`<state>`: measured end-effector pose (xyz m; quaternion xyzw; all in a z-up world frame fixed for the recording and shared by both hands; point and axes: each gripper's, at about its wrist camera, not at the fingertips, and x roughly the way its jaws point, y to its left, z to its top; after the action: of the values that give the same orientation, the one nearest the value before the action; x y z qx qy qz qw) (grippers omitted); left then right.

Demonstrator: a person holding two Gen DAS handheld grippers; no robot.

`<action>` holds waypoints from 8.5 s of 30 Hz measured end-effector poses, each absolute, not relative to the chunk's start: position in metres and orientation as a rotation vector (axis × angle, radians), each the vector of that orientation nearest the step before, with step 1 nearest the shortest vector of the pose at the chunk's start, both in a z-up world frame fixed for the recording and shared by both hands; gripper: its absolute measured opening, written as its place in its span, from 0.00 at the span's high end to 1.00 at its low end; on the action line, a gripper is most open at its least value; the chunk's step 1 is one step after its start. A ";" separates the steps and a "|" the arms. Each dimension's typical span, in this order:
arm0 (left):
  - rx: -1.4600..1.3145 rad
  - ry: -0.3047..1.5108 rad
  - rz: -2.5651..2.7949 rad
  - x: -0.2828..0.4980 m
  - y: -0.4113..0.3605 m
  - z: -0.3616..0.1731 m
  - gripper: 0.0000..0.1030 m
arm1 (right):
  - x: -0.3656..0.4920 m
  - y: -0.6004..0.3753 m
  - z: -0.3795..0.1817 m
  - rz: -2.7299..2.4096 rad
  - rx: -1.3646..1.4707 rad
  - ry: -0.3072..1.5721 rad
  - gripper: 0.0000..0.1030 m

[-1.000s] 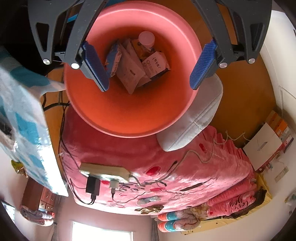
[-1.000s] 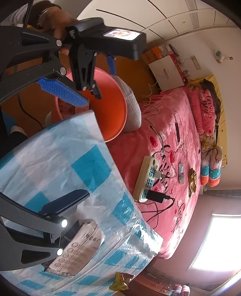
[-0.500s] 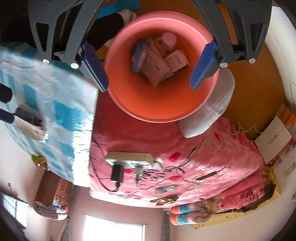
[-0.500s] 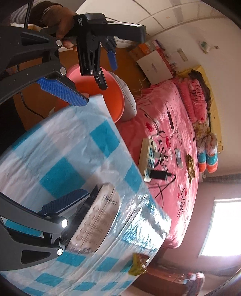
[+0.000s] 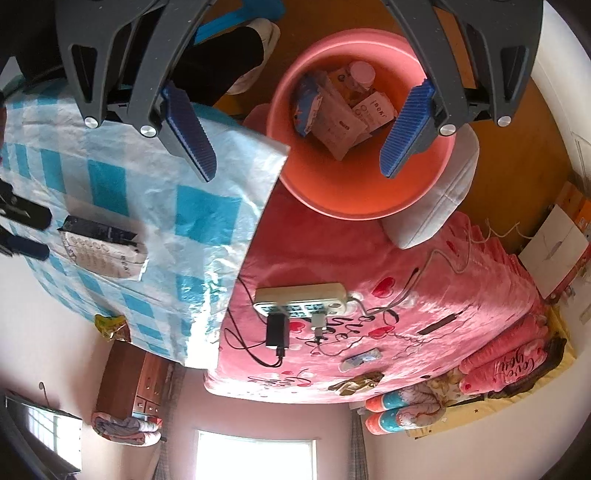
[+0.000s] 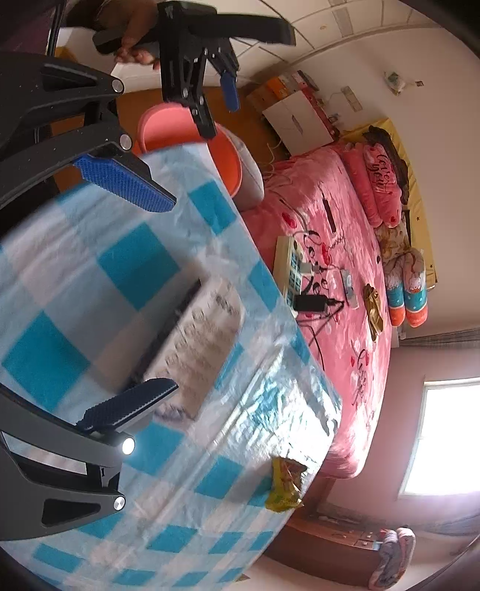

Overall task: Collect trash
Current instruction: 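Move both tools back over the table toward the blister pack, then grasp the blister pack with the right tool, then grasp the yellow snack wrapper with the left tool while the right tool holds the blister pack, then carry the wrapper and blister pack with both tools over the orange bucket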

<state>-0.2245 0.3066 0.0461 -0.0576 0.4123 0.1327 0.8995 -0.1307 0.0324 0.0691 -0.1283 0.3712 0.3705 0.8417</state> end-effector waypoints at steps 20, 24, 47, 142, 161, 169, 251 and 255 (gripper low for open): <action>-0.069 0.925 0.227 -0.185 0.273 0.046 0.11 | -0.055 0.069 0.035 0.953 -0.497 0.826 0.10; -0.051 0.934 0.222 -0.179 0.266 0.046 0.11 | -0.052 0.067 0.025 0.953 -0.508 0.841 0.10; -0.215 0.851 0.026 -0.093 0.222 0.103 0.11 | -0.059 -0.008 0.020 0.817 -0.189 0.845 0.45; -0.051 0.965 -0.050 0.025 0.143 0.052 0.63 | -0.061 -0.092 0.025 0.805 0.141 0.832 0.45; -0.047 0.909 -0.059 -0.051 0.164 0.051 0.63 | -0.057 -0.090 0.022 0.739 0.121 0.851 0.45; -0.040 0.895 -0.082 -0.077 0.164 0.045 0.63 | -0.054 -0.090 0.020 0.687 0.111 0.864 0.45; -0.379 0.858 0.358 -0.248 0.419 -0.024 0.63 | -0.173 0.245 0.050 1.097 -0.487 0.854 0.46; -0.392 0.873 0.364 -0.249 0.426 -0.033 0.63 | -0.178 0.261 0.036 1.116 -0.508 0.882 0.46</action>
<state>-0.2495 0.4256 -0.0326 -0.1878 0.4176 0.1740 0.8718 -0.1780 0.2608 0.0362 -0.2308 0.4002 0.5063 0.7282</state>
